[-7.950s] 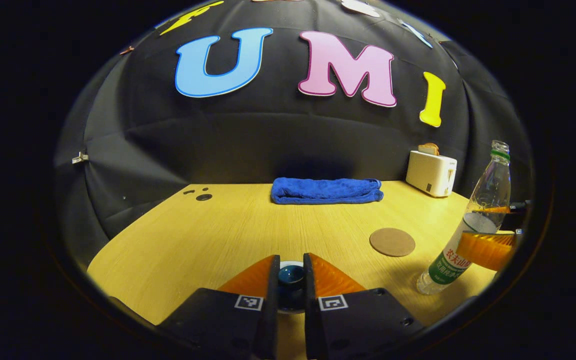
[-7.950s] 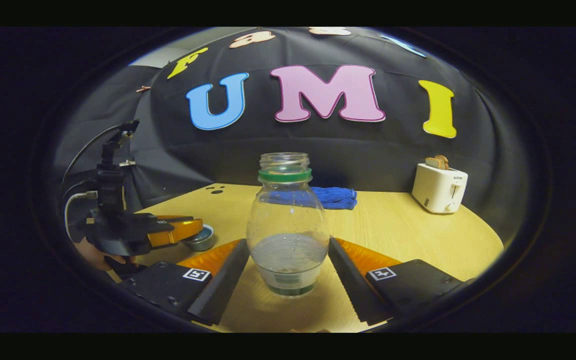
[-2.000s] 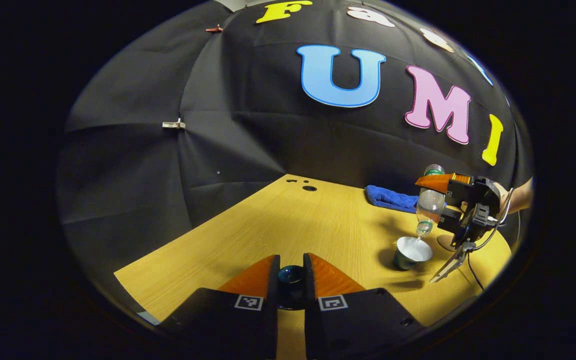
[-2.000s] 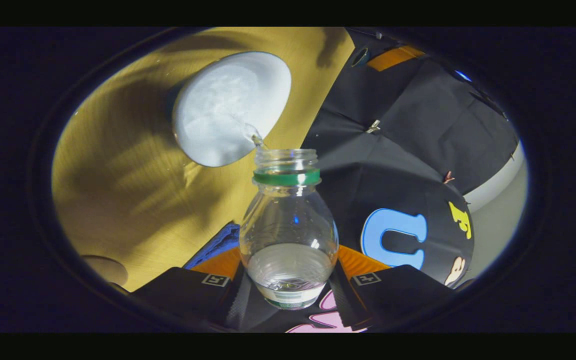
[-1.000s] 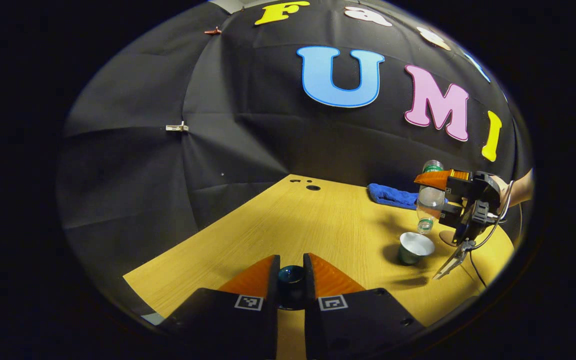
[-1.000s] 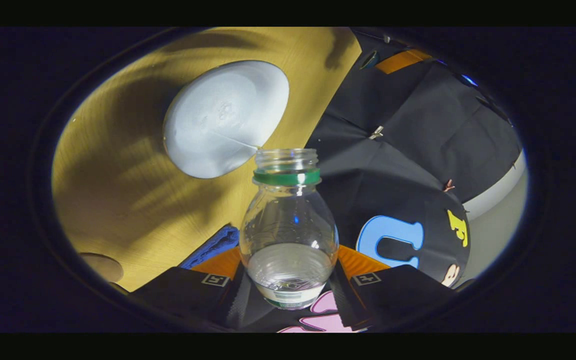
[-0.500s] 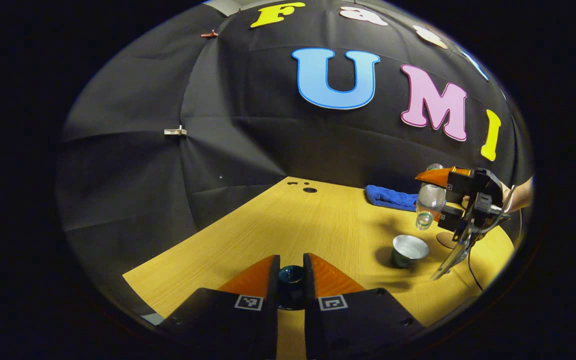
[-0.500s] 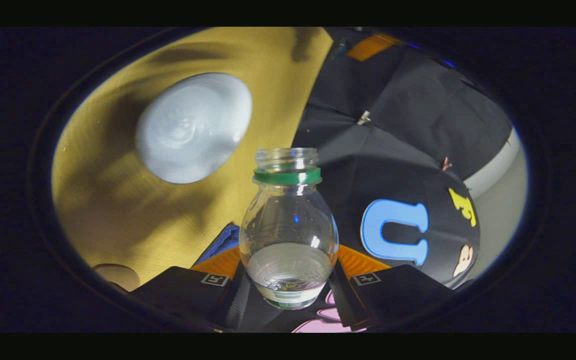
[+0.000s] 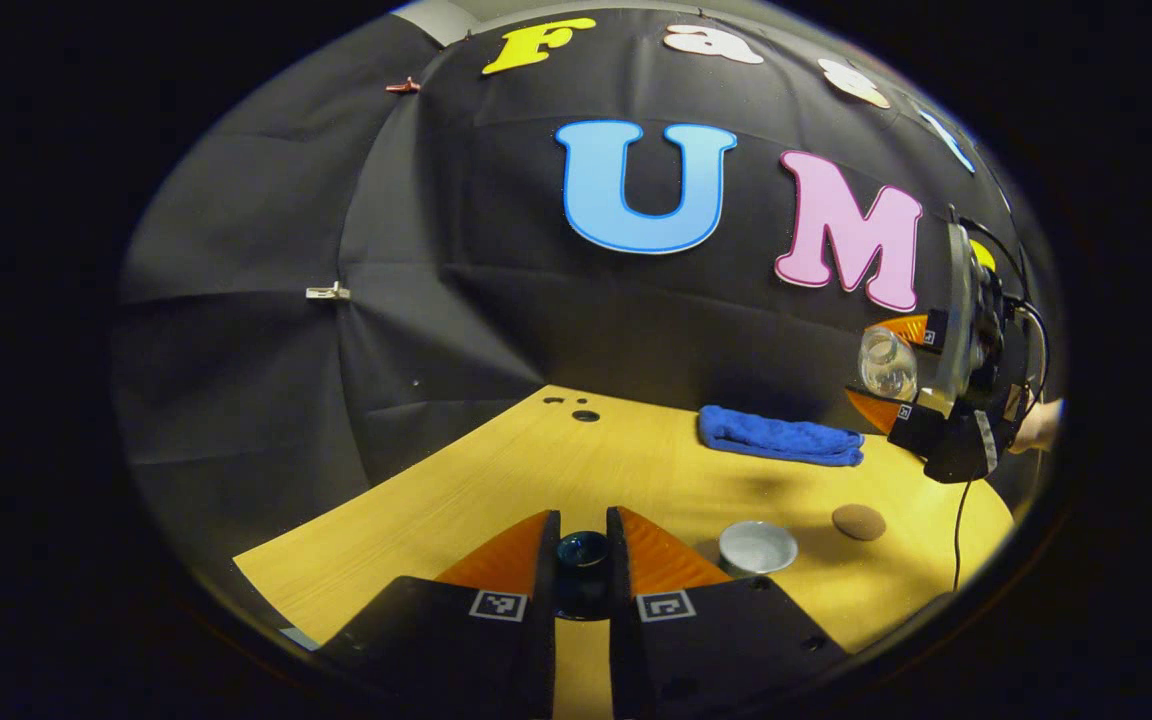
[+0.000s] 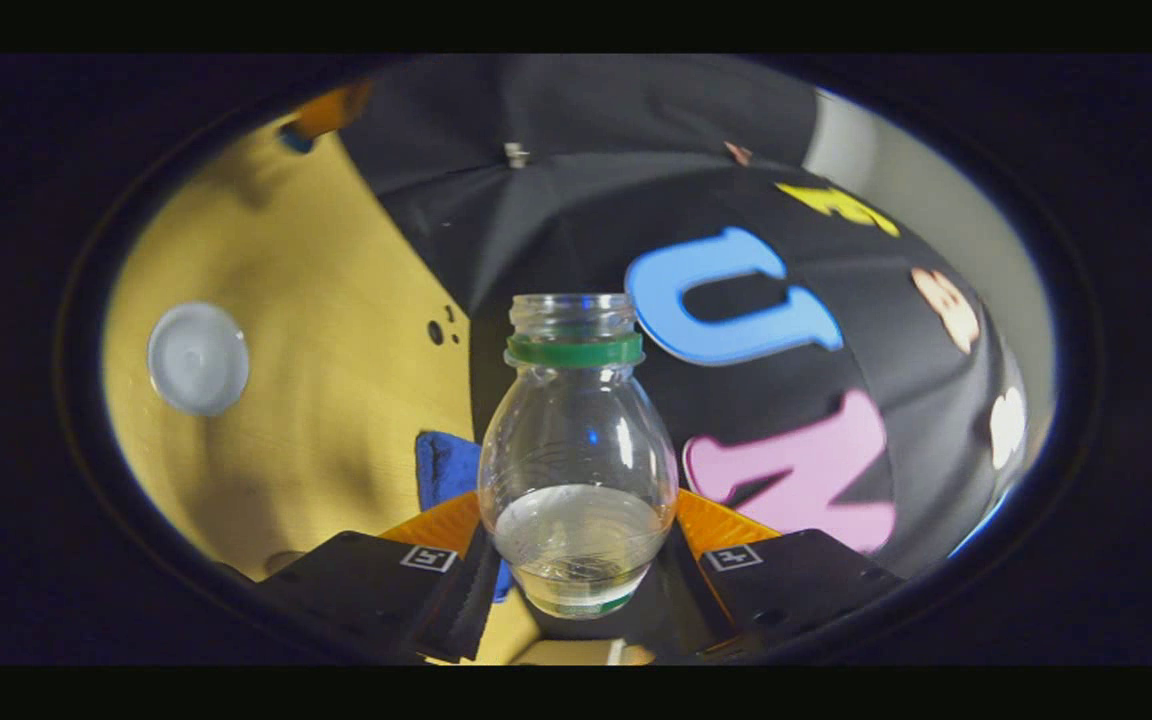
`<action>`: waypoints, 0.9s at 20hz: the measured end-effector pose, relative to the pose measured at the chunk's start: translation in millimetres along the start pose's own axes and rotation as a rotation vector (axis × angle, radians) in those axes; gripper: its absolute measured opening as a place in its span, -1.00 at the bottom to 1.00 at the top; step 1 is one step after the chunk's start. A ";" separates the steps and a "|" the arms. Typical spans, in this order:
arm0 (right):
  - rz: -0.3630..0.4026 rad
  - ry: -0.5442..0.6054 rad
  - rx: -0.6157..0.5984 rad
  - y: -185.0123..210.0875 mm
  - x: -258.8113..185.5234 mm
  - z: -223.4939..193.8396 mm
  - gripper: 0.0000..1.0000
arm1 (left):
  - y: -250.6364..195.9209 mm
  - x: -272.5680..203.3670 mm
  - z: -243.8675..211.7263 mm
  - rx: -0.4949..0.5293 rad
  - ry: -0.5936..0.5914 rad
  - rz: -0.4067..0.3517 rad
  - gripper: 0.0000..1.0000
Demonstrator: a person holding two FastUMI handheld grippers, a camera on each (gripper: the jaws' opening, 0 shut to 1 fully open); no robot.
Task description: Open the teacup lid with one hand, grasp the water bottle and pour water into the teacup with the other hand; after pouring, place the water bottle on the coaster and then close the teacup lid.
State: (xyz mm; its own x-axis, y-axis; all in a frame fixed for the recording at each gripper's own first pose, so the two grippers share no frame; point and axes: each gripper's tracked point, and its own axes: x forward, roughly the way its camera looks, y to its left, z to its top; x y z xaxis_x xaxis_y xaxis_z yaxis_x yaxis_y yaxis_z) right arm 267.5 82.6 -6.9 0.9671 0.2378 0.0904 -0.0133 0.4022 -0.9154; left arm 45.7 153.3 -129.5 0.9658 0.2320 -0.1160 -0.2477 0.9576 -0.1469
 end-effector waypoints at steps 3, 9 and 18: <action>0.045 0.090 0.325 1.3 -11.0 -32.7 0.48 | -29.8 4.0 7.1 -0.022 0.000 -0.054 -0.49; 0.088 0.161 0.850 18.8 -23.6 -73.6 0.49 | -64.1 21.3 10.6 -0.036 -0.005 -0.115 -0.48; 0.016 0.231 1.204 52.5 -13.4 -129.1 0.49 | -70.1 35.5 -16.5 -0.077 0.035 -0.111 -0.55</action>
State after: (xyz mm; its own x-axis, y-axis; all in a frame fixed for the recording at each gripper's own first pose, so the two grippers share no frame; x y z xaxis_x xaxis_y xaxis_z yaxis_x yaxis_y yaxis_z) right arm 286.7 -13.6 -106.8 0.9854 0.1367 -0.1014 -0.1330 0.9902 0.0425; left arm 96.0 91.6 -139.5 0.9847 0.1176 -0.1286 -0.1456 0.9608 -0.2360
